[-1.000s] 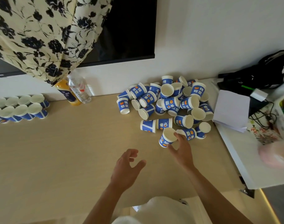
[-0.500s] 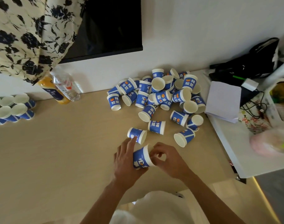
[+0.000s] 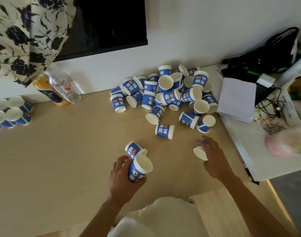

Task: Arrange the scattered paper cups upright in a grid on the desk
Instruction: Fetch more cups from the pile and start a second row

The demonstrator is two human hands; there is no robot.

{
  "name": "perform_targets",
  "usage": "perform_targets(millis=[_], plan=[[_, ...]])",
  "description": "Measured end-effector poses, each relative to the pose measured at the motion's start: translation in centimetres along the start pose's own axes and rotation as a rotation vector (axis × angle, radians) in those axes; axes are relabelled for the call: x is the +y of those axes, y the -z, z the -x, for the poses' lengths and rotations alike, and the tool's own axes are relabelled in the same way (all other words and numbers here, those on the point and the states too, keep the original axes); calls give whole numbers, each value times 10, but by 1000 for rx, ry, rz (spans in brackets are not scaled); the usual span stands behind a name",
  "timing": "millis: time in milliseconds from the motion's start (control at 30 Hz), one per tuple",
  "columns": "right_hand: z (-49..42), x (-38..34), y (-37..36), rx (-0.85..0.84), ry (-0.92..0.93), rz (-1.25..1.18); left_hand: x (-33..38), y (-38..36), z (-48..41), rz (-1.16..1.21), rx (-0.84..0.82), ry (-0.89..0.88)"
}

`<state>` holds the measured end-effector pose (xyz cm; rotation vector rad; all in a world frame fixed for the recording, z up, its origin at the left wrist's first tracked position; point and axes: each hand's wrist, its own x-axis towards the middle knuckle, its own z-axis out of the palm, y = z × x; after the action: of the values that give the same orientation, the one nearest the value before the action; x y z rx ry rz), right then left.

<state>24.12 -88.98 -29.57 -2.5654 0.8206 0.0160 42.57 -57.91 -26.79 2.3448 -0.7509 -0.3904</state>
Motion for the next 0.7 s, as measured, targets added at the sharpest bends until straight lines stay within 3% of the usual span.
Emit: perform_targets(millis=[100,700], plan=[[2,26,-15,-133,44,147,-3,-2,5,57,-27,25],[-7,25,-10,-65,3,168,-11,-8,11,133,-141,58]])
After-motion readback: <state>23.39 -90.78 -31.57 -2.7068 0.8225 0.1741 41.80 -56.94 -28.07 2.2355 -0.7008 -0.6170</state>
